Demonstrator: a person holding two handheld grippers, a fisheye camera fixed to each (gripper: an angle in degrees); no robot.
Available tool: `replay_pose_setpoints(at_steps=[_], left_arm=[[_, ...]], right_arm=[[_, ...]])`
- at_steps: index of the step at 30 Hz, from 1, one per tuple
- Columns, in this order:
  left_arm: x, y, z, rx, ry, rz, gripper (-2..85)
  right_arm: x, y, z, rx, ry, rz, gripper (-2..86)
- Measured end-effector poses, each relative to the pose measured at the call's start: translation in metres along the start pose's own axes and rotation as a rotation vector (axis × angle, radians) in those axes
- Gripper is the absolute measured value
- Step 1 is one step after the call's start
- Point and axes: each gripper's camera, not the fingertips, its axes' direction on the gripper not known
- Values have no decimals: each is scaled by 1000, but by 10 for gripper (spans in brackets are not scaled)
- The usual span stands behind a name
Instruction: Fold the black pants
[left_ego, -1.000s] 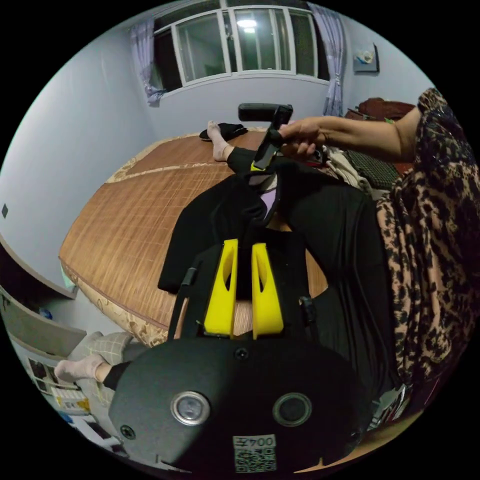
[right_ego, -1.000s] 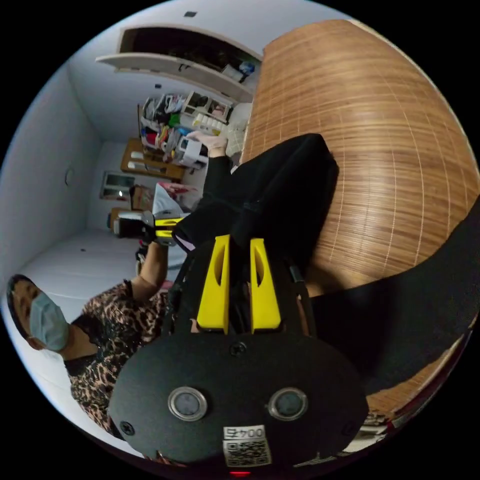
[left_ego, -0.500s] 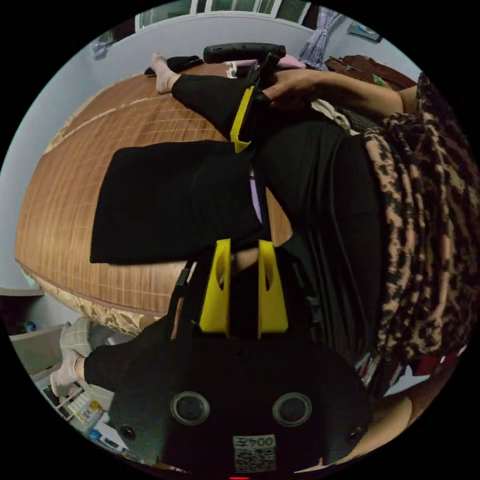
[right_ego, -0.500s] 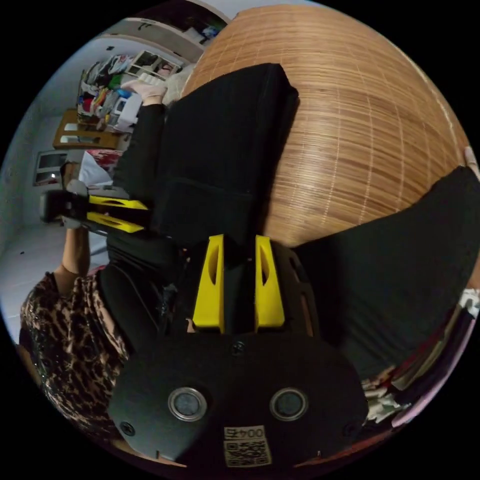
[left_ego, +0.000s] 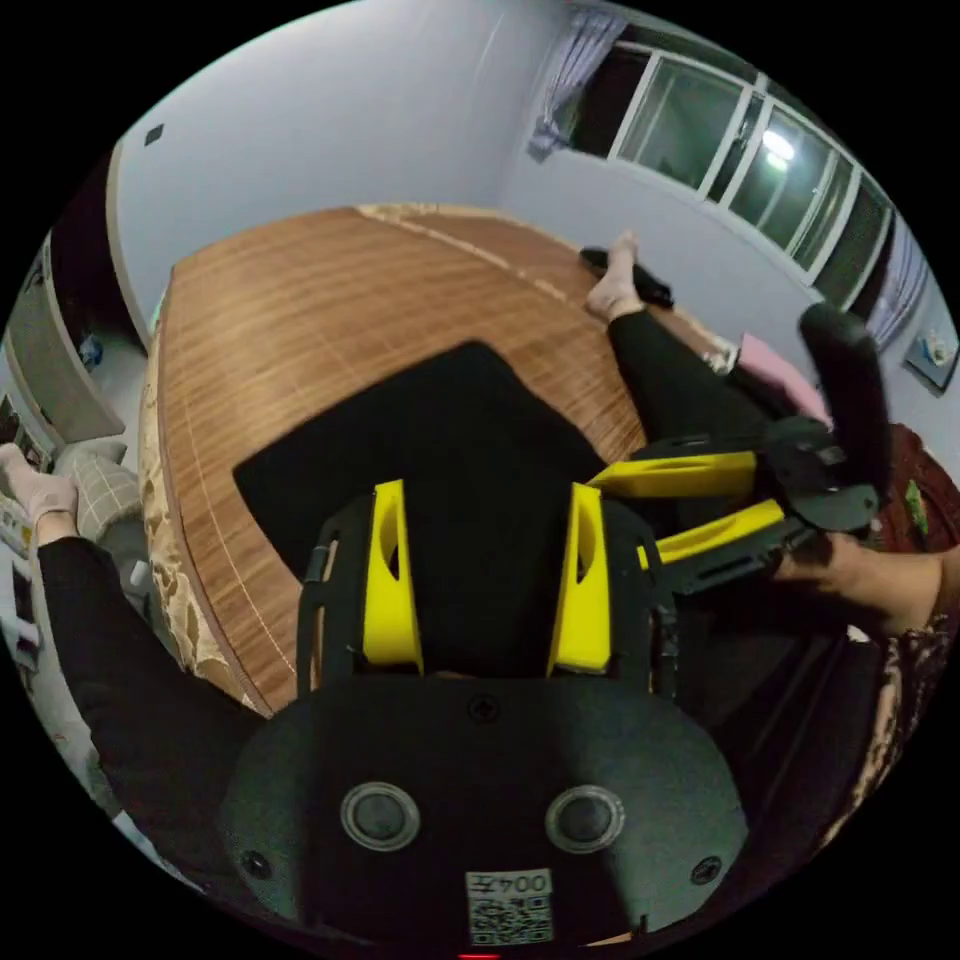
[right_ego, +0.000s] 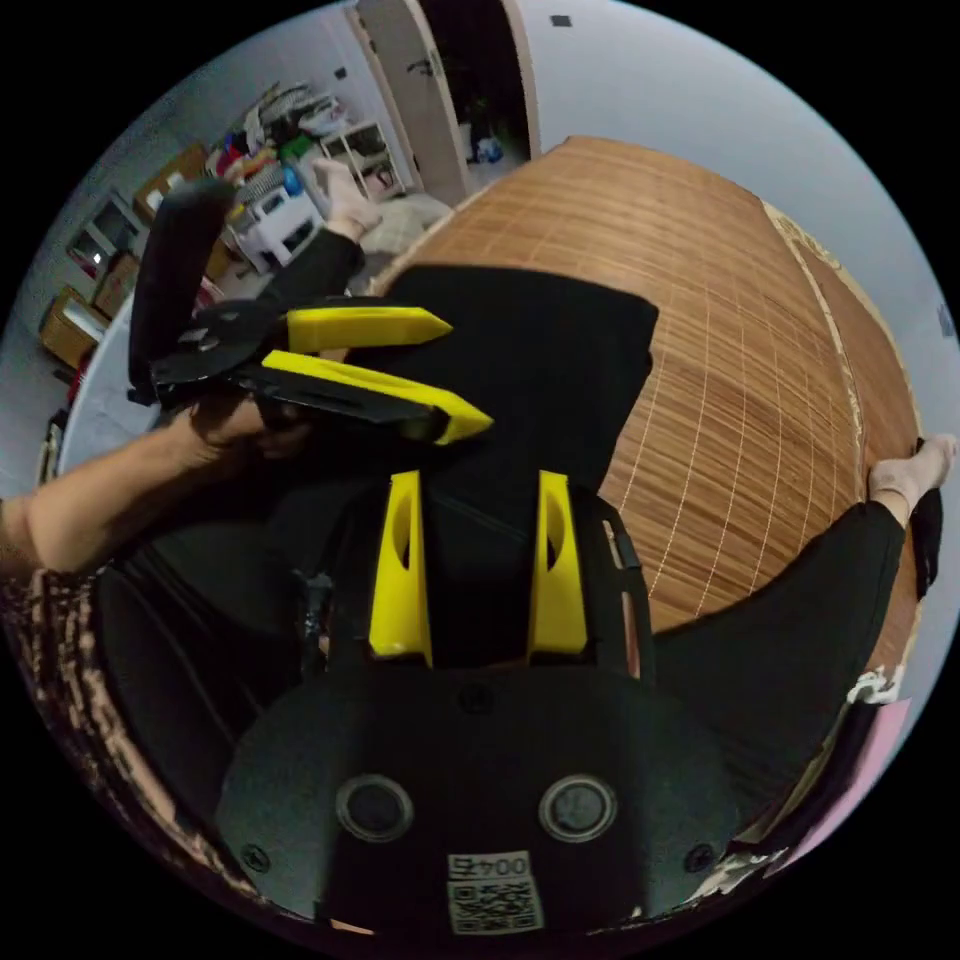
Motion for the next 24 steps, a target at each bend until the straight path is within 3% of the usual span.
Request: replay_pose_setpoints(at_steps=[3,12,16,19,24], left_arm=[[7,-1,18,34,-123,77,189],[-65,-75,74,54,-104,142,192],[-91,-102,62,2,-24,79,193],[-90,-104,35,161,49,22,188],[-74,-137,87,86,-33,56,188]], right_arm=[[3,0,2,56,29,14,166],[95,-63,-4,165,-27,98,165],[169,-70,-45,227,-296,175,163],[255,-68,-69,320,-543,295,153],[390,-101,-53,344,-880,490,144]])
